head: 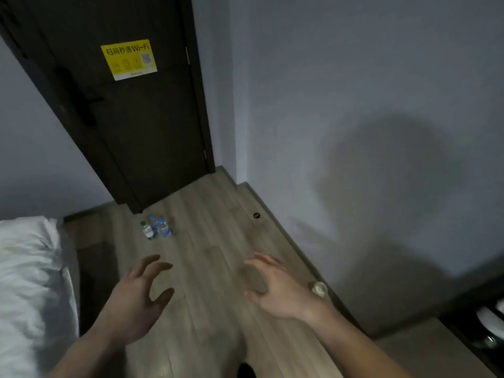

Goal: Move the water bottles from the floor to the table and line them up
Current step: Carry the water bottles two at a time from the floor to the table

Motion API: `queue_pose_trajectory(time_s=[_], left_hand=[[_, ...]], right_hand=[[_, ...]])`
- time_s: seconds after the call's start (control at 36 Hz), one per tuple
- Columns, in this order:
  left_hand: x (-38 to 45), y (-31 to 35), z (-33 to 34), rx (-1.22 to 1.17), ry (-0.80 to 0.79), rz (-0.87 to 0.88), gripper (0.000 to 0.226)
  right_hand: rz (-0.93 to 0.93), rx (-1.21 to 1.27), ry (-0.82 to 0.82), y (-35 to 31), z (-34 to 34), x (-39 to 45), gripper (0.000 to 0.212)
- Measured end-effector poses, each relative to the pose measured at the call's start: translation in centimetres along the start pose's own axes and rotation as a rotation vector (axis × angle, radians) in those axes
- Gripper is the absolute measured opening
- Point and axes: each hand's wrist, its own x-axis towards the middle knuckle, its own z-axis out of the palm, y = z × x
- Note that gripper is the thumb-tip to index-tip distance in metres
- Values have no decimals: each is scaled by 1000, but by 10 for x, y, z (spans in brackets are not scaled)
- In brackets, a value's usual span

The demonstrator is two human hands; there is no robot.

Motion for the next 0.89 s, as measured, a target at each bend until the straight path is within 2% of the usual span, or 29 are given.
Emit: queue_pose_trajectory(time_s=[0.14, 0.42, 0.56, 0.89], left_hand=[[46, -34, -18, 0, 28, -105, 52], [145, -136, -55, -44, 46, -184, 49], [203, -192, -80, -43, 29, -174, 49], [359, -319, -126, 72, -176, -74, 54]], right_hand=[[-59, -68, -60, -22, -14, 81, 71], [-120, -96, -115, -75, -10, 230, 72], [-74, -84, -129, -104, 12, 300, 70], [102, 9, -142, -165, 52, 441, 69]])
